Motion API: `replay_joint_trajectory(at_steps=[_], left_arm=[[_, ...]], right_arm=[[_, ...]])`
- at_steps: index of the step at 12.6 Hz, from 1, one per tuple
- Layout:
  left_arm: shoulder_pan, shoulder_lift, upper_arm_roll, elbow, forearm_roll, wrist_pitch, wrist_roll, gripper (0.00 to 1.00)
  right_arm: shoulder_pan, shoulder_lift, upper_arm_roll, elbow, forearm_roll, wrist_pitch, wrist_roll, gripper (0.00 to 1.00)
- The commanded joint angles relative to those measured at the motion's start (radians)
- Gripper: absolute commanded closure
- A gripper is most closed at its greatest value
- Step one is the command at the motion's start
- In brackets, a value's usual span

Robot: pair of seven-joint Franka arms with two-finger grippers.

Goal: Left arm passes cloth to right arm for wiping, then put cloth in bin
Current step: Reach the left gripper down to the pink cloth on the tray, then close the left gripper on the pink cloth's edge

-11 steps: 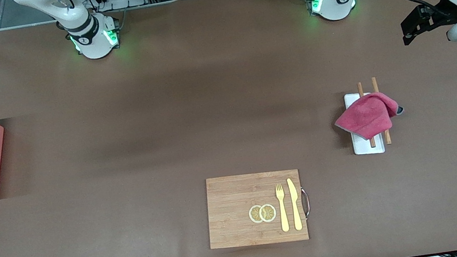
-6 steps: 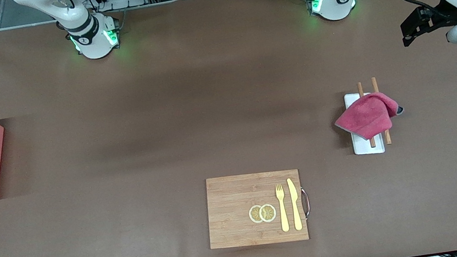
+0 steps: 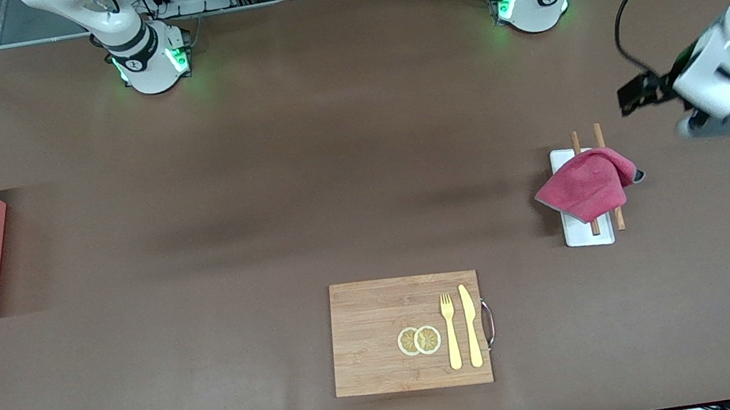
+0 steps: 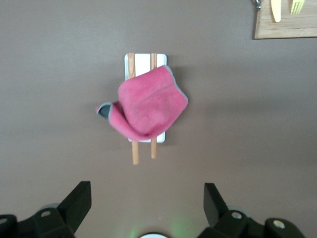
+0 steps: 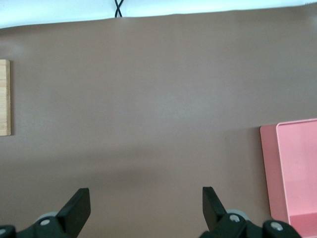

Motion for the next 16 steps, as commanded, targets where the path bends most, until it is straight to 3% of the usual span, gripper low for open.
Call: replay_joint_trajectory(at_steps=[1,7,10,13,16], left_arm=[[-0.011,0.079,-0.009,0.018,0.0,0.045,0.025,0.0],[-0.031,0.319,-0.015,0.037,-0.002,0.233,0.209,0.0],[-0.031,0.418,-0.015,0.073,0.004,0.281,0.402,0.0],[-0.031,0.477,-0.007,0.107,0.007,0.283,0.564,0.0],[-0.031,0.499,-0.006,0.107,0.029,0.281,0.592,0.0]], right_arm=[[0.015,0.007,-0.001,0.021,-0.009,-0.035,0.035,0.0],[0.018,0.007,-0.001,0.022,-0.009,-0.043,0.036,0.0],[0.018,0.007,-0.001,0.021,-0.008,-0.044,0.036,0.0],[0.018,0.007,-0.001,0.021,-0.009,-0.055,0.038,0.0],[0.016,0.007,-0.002,0.021,-0.009,-0.06,0.036,0.0]])
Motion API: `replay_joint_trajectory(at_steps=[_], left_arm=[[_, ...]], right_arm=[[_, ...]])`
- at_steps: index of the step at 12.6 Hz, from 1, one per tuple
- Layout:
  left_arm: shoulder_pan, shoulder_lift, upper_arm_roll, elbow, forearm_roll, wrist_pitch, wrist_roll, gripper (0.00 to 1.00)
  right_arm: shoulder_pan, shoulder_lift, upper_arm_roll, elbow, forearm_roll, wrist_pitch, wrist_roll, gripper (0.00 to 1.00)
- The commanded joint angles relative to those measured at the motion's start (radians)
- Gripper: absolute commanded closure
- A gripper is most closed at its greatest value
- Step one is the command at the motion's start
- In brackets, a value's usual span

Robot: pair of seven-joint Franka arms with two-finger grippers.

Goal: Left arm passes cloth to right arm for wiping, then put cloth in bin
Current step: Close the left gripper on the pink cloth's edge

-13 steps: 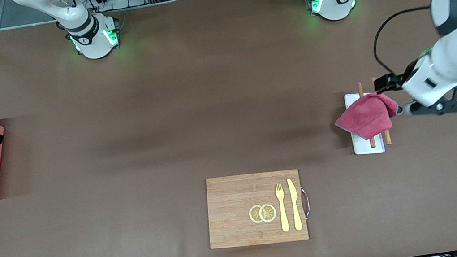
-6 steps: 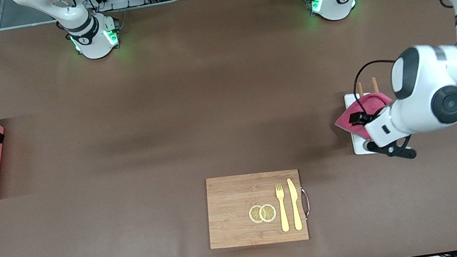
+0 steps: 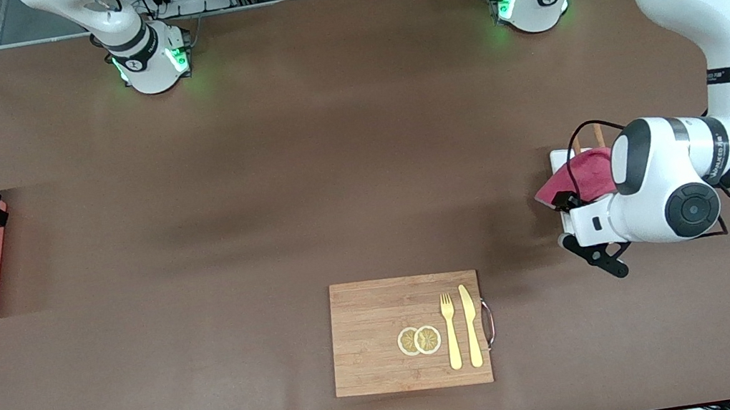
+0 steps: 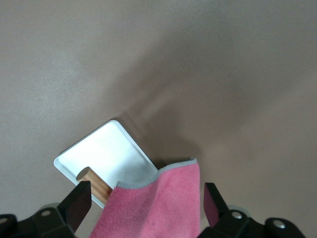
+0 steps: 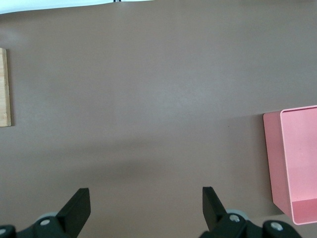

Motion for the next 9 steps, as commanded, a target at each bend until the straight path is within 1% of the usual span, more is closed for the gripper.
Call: replay_joint_trajectory(at_steps=[1,3,9], left_arm=[[-0.003,0.022,0.002,0.033,0.042,-0.012,0.024,0.0],[0.0,0.021,0.002,0.033,0.07,-0.013,0.043,0.0],[0.0,0.021,0.002,0.007,0.068,-0.041,0.038,0.01]], right_arm=[[0.004,0.008,-0.002,0.018,-0.009,-0.022,0.017,0.0],[0.006,0.008,-0.002,0.018,-0.009,-0.024,0.019,0.0],[0.007,0.01,-0.002,0.018,-0.009,-0.024,0.028,0.0]])
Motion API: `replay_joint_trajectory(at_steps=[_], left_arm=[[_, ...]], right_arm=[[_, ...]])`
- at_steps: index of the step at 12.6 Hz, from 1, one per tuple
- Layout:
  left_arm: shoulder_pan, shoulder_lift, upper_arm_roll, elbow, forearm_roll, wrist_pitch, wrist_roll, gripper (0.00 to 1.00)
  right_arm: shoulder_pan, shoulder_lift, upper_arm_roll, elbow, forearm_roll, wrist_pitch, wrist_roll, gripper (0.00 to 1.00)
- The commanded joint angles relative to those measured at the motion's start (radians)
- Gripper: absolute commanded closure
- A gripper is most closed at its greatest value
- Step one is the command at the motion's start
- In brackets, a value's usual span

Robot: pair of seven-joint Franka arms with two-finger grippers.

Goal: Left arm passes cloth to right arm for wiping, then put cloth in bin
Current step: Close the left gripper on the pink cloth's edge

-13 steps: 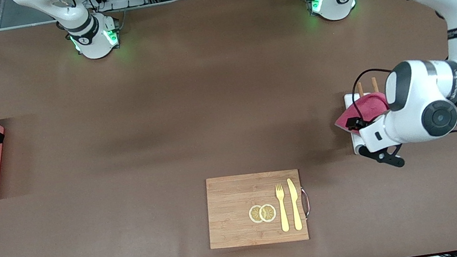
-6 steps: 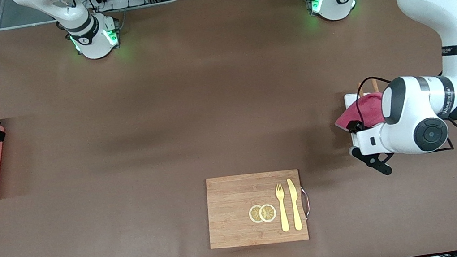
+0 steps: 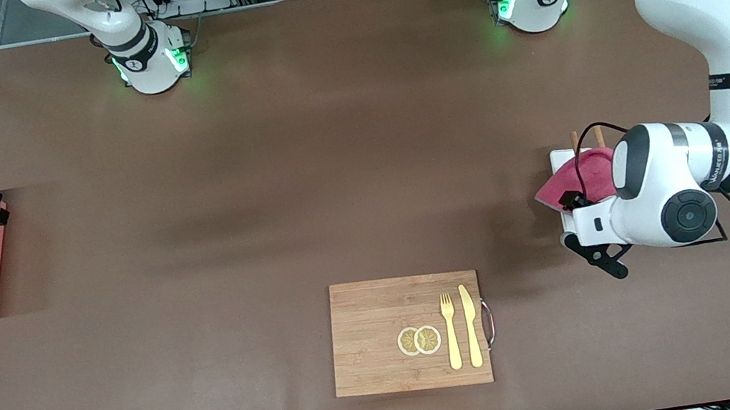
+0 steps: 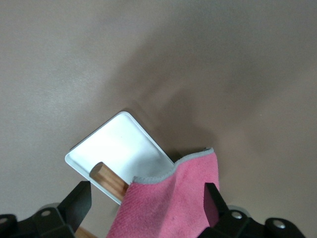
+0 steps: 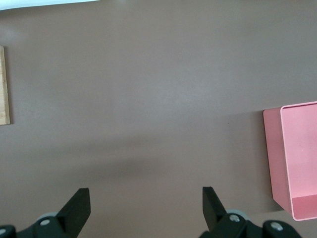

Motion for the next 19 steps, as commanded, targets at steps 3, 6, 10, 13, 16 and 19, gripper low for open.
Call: replay_joint_trajectory(at_steps=[3,6,10,13,16,19], left_arm=[[0.003,0.001,-0.002,0.003,0.02,-0.056,-0.011,0.22],[0.008,-0.003,-0.002,0.003,0.022,-0.093,-0.011,0.28],[0.009,-0.005,0.0,0.004,0.022,-0.115,-0.011,0.48],[0.012,-0.008,0.001,0.003,0.022,-0.127,-0.011,0.61],[0.017,-0.011,0.009,0.007,0.022,-0.151,-0.014,0.95],[0.034,-0.032,0.009,0.012,0.026,-0.167,-0.019,1.0]], right_arm=[[0.007,0.009,0.0,0.02,-0.009,-0.012,0.025,0.0],[0.006,0.009,-0.002,0.02,-0.008,-0.013,0.024,0.0],[0.007,0.009,0.0,0.021,-0.009,-0.03,0.034,0.0],[0.007,0.009,-0.002,0.021,-0.008,-0.032,0.034,0.0],[0.007,0.009,-0.002,0.021,-0.008,-0.032,0.034,0.0],[0.001,0.009,-0.002,0.021,-0.006,-0.032,0.031,0.0]])
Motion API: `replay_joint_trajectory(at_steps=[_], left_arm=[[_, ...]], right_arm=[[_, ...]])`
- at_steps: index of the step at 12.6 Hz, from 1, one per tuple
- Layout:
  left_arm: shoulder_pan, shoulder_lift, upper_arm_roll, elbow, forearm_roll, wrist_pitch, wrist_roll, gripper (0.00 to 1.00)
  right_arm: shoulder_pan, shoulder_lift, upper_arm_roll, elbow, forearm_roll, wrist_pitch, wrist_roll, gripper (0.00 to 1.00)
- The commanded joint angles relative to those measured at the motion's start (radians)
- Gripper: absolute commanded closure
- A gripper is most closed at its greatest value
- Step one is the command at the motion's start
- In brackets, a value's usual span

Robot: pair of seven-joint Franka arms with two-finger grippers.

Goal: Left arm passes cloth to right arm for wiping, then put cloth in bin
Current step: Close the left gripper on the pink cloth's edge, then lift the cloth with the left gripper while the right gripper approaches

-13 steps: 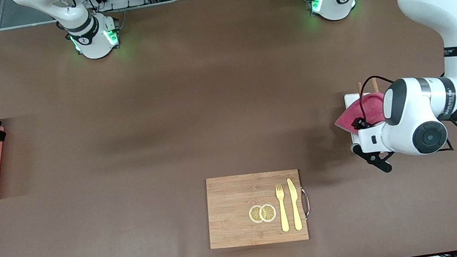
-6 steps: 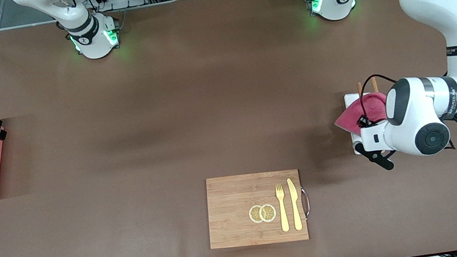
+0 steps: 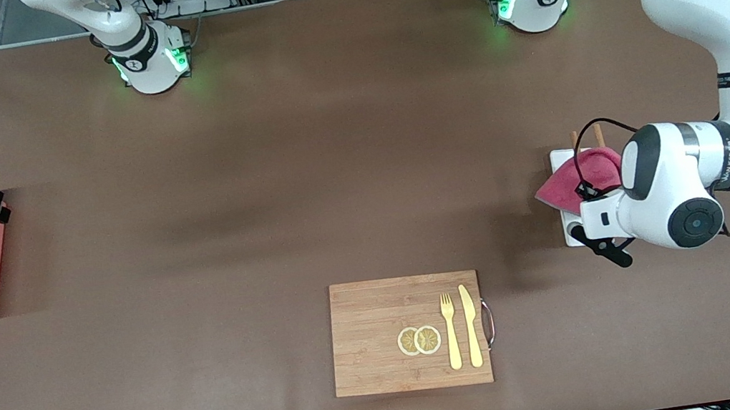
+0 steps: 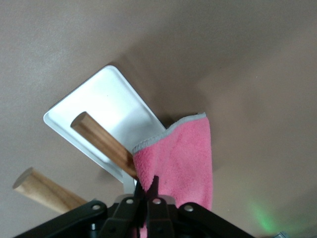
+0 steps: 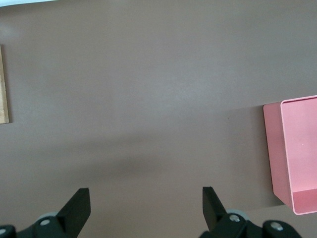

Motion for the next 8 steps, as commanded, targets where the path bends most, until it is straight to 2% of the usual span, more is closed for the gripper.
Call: replay_joint_trajectory(at_steps=[1,5,6,8], left_arm=[[0.016,-0.046,-0.003,0.002,0.019,-0.026,-0.022,1.0],[0.003,-0.161,-0.016,0.005,0.006,-0.11,-0.145,1.0],[-0.009,-0.189,-0.025,0.005,0.004,-0.15,-0.187,1.0],[-0.008,-0.235,-0.074,0.007,-0.052,-0.173,-0.295,1.0]], right_arm=[[0.0,0.009,-0.002,0.021,-0.006,-0.016,0.017,0.0],[0.003,0.018,-0.002,0.021,0.003,-0.039,0.032,0.0],[0.0,0.024,-0.002,0.021,0.03,-0.052,0.087,0.0],[-0.002,0.024,-0.003,0.021,0.142,-0.062,0.211,0.0]])
